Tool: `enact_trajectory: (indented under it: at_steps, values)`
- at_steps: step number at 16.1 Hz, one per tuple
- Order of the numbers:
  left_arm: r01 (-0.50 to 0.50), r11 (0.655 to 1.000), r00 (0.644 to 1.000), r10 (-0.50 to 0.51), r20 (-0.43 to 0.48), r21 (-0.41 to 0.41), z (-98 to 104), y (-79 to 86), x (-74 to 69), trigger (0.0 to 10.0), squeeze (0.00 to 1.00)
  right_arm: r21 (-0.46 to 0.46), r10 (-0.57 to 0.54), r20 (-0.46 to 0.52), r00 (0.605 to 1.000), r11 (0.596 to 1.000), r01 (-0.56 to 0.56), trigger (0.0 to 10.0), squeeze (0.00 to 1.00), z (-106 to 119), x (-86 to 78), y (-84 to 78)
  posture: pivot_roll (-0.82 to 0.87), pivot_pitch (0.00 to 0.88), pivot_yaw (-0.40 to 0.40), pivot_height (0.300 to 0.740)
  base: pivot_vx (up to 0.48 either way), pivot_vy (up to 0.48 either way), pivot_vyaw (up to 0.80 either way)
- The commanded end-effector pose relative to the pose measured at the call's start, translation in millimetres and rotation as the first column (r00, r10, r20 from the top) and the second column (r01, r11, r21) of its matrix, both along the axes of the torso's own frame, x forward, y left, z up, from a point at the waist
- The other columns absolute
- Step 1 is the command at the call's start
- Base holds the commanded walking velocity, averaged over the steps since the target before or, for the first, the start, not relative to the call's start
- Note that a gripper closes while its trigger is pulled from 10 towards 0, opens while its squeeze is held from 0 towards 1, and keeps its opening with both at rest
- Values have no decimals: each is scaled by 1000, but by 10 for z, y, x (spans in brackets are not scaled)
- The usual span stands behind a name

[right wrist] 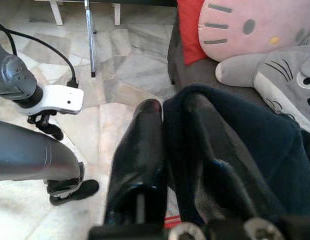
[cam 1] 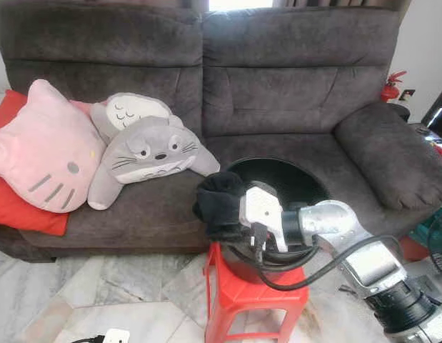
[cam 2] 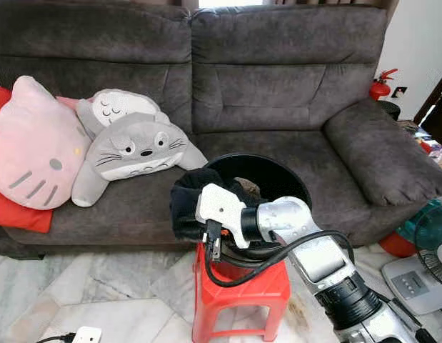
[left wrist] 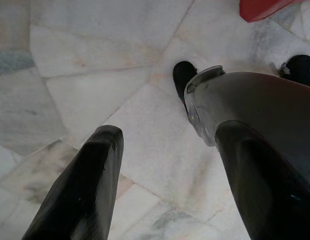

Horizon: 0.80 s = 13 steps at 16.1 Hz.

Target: Hang hanger

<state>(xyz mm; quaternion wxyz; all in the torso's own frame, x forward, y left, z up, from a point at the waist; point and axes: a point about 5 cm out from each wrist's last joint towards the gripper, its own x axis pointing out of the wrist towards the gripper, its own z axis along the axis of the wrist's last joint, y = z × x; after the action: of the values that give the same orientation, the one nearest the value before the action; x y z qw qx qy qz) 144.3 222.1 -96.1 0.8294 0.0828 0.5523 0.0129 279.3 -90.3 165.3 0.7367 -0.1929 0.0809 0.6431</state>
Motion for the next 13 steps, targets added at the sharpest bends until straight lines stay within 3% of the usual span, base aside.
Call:
enact_trajectory:
  at_steps: [1,6,10,11,13]
  values:
    - [1,1000,1000,-1,-16,3,-12,-14,-21,10000,0,1,17,11,1000,1000,-17,10000,1000,42,-23,6,-169,0,-31,740,0,0,0]
    - [1,1000,1000,-1,-20,5,-16,2,-44,10000,0,13,-9,46,999,1000,8,10000,1000,117,-2,-21,-172,0,-30,740,0,0,0]
    - [1,1000,1000,-1,-21,1,-28,-40,-53,10000,0,116,-223,155,962,971,206,10000,1000,272,170,-131,-172,0,-34,740,0,0,0]
    - [3,1000,1000,-3,-24,-2,-38,-71,-64,10000,0,216,-422,167,891,897,385,10000,0,360,281,-269,-173,0,-35,740,0,0,0]
    - [6,1000,1000,-6,-26,-4,-44,-92,-70,10000,0,313,-605,118,787,775,549,10000,0,375,237,-526,-179,0,-35,740,0,0,0]
